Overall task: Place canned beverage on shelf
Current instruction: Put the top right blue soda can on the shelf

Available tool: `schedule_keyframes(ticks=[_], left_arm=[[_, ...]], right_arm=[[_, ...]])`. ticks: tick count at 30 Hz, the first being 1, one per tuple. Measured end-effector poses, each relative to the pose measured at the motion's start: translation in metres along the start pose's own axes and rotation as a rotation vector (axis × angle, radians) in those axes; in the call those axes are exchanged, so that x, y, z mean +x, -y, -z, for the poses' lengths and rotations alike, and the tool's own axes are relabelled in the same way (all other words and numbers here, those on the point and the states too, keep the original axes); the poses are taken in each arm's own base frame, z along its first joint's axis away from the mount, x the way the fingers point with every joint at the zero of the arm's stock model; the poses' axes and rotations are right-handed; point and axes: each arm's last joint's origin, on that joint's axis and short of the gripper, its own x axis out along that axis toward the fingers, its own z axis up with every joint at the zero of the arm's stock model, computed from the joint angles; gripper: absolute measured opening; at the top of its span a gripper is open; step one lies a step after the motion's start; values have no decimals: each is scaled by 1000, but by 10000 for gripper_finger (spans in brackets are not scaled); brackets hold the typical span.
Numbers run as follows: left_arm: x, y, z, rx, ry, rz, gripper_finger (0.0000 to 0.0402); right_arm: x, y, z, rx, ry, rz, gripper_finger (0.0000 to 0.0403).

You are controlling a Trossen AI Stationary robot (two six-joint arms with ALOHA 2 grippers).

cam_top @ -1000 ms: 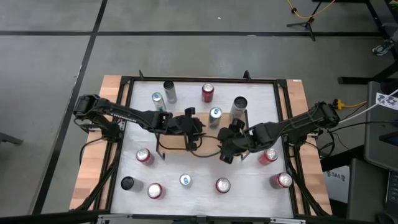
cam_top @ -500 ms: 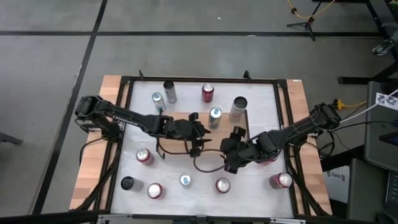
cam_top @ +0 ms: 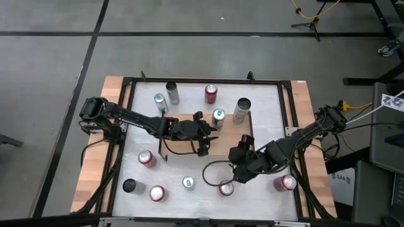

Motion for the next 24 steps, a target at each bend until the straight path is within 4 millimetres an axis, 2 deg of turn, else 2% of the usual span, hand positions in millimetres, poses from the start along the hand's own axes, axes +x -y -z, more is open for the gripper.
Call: schedule_keyframes(ticks=[24], left_arm=[[8, -28, -2, -33, -3, -72, 143]], right_arm=[[0, 0, 0, 2, 11, 12, 285]])
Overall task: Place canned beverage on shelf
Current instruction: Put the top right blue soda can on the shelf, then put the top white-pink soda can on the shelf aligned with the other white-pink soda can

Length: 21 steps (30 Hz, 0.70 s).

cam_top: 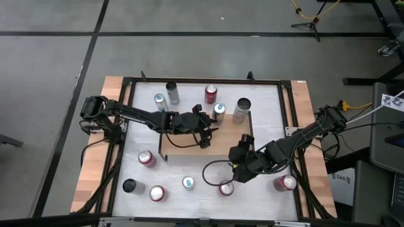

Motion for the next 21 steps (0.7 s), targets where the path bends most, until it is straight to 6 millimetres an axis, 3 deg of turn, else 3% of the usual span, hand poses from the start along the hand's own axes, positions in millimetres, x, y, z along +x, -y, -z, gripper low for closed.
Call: schedule_keyframes(ticks=[13, 21], left_arm=[[-1, 0, -1, -1, 0, 11, 143], [-35, 4, -14, 18, -9, 91, 143]], right_arm=[[0, 0, 0, 0, 1, 1, 285], [0, 0, 0, 2, 4, 0, 285]])
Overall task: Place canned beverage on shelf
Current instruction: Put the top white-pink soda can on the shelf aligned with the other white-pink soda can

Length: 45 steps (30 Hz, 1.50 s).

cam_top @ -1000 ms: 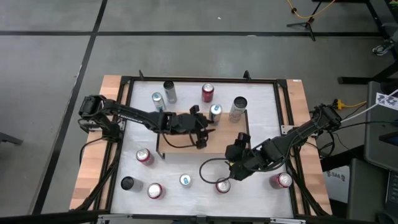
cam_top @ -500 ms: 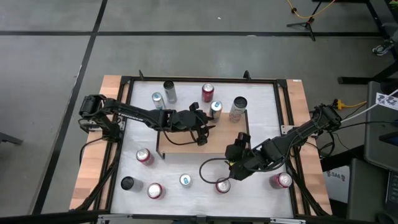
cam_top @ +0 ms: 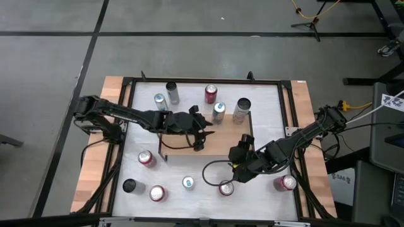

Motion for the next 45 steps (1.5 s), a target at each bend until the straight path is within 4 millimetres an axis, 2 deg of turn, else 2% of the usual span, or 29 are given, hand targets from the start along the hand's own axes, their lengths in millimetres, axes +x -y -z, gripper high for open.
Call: schedule_keyframes(ticks=[7, 13, 17, 23, 28, 35, 41, 45], left_arm=[[-44, 0, -13, 49, -1, 39, 143], [-78, -15, -27, 125, 56, -32, 143], [-97, -27, -33, 115, 95, -133, 144], [-123, -44, -42, 120, 155, -177, 156], [-136, -58, -45, 95, 177, -222, 200], [-138, -85, -40, 68, 120, -344, 285], [-135, -117, -28, 5, -11, -482, 362], [-133, -142, -18, -59, -88, -576, 394]], right_arm=[[0, 0, 0, 2, 4, -2, 285], [0, 0, 0, 2, 5, -2, 285], [0, 0, 0, 2, 6, 0, 285], [0, 0, -1, -1, 13, 8, 285], [0, 1, -1, -2, 34, 38, 285], [0, 1, -1, -4, 40, 45, 285], [0, 1, -1, -4, 40, 45, 285], [0, 1, -1, -4, 40, 45, 285]])
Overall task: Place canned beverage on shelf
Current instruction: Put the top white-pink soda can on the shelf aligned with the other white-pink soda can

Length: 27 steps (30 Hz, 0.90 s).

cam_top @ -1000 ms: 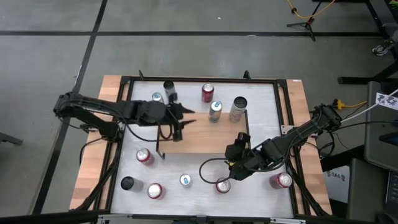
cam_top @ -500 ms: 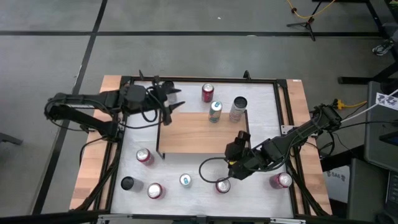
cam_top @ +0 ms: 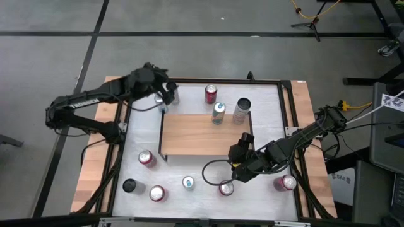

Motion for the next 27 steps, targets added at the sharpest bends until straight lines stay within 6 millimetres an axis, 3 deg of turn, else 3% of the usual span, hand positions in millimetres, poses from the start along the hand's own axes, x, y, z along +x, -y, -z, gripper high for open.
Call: schedule_keyframes(ticks=[8, 14, 27], left_arm=[[35, -30, 12, -108, -129, -26, 395], [64, -42, 23, -140, -218, -29, 394], [108, -36, 50, -150, -416, 7, 394]], right_arm=[[0, 0, 0, 0, 0, 0, 285], [0, 0, 0, -1, 0, 0, 285], [0, 0, 0, -1, 0, 0, 285]])
